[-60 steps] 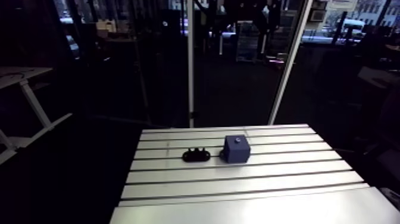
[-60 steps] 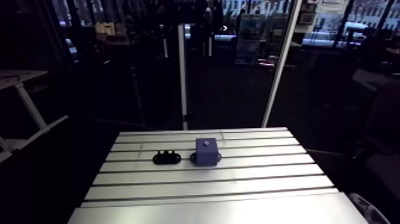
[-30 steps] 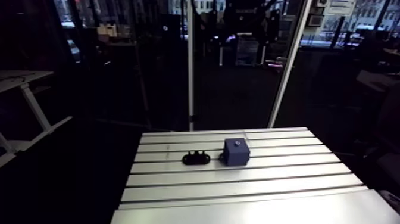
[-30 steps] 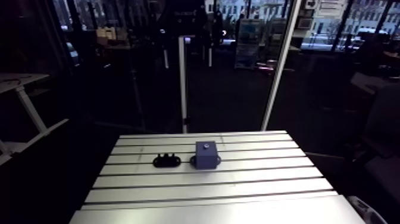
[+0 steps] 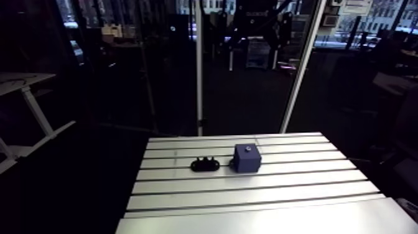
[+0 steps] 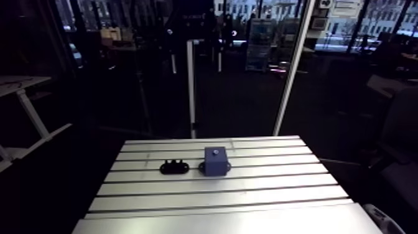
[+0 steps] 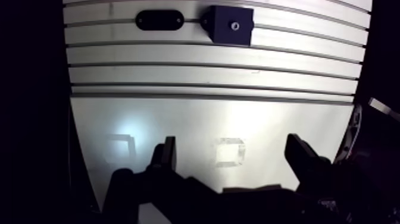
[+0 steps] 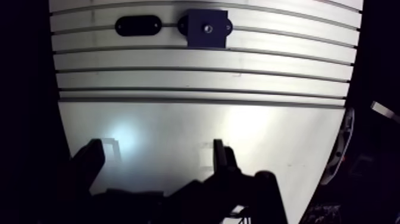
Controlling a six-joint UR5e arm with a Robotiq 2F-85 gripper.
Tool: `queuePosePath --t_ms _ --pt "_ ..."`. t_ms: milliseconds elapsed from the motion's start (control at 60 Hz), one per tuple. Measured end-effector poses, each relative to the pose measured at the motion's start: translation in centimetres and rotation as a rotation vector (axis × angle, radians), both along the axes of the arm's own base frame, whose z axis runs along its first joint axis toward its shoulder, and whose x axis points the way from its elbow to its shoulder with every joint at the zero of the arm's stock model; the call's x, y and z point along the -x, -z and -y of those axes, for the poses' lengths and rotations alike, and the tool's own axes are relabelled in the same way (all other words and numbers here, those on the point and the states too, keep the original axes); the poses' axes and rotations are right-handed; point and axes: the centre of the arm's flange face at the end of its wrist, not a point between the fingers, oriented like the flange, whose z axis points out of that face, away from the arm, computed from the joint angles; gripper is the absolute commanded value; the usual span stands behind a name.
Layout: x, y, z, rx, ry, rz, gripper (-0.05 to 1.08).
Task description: Pick up the M10 bolt and insert it into the hole until fully seated.
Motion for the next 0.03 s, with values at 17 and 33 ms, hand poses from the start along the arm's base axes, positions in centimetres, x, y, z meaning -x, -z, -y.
queuePosePath --t_ms 17,33 --pt "0.01 0.01 0.0 0.0 0.0 0.0 0.01" --pt "0.02 0.01 0.0 0.0 0.0 0.0 0.01"
